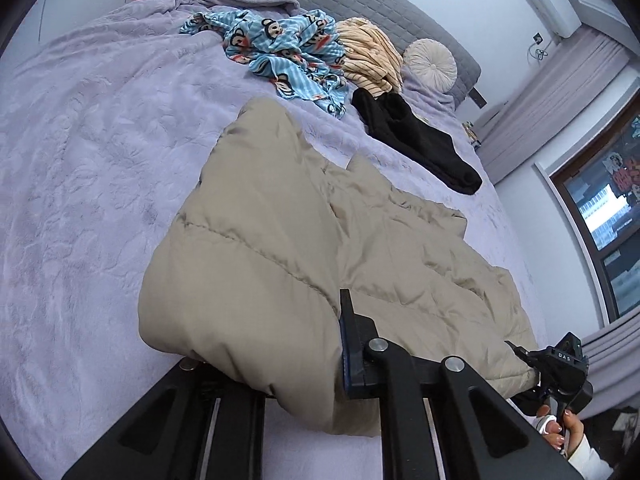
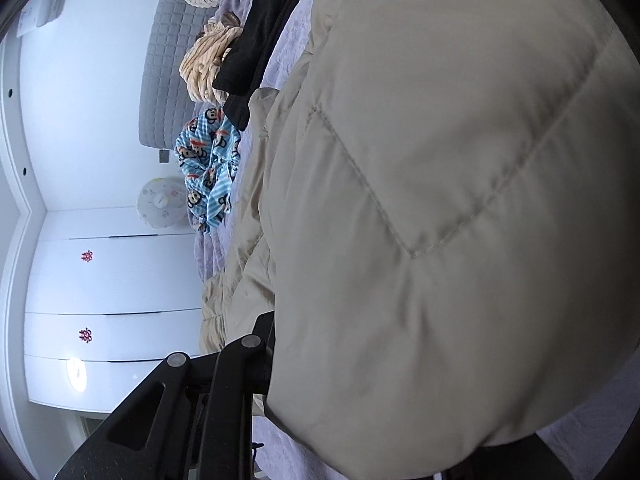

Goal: Fold large clothes

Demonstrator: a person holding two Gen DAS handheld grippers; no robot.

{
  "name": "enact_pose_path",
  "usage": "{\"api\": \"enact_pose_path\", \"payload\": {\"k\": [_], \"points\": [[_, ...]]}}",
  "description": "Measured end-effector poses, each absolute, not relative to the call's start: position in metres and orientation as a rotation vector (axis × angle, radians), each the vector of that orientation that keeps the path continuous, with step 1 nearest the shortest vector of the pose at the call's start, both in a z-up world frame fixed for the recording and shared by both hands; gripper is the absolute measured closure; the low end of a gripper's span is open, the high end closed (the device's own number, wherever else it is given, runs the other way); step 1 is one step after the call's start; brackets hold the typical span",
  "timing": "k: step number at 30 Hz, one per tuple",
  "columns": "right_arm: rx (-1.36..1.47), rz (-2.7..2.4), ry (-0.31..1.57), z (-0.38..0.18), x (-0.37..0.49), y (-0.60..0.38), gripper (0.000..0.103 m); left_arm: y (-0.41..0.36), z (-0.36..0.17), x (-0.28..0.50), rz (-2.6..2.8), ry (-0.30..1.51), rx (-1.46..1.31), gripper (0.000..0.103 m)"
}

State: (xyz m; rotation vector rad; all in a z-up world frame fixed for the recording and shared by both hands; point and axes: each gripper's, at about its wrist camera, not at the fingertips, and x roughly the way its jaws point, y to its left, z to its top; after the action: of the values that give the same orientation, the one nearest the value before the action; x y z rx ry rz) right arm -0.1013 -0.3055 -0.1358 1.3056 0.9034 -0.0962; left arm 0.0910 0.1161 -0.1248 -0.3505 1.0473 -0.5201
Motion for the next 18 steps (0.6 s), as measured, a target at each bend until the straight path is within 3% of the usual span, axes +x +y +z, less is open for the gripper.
{"api": "enact_pose_path", "payload": {"k": [15, 18], "points": [[1.298, -0.080, 1.084, -0.144, -0.251, -0.297, 0.081, 0.155, -0.149, -0.088, -0.481, 1.249, -0.253, 0.087], [1.323, -0.093, 1.113, -0.152, -0.259, -0.302, 0.071, 0.157, -0.156, -0.097, -0.434, 1.281, -0.227, 0.083]]}}
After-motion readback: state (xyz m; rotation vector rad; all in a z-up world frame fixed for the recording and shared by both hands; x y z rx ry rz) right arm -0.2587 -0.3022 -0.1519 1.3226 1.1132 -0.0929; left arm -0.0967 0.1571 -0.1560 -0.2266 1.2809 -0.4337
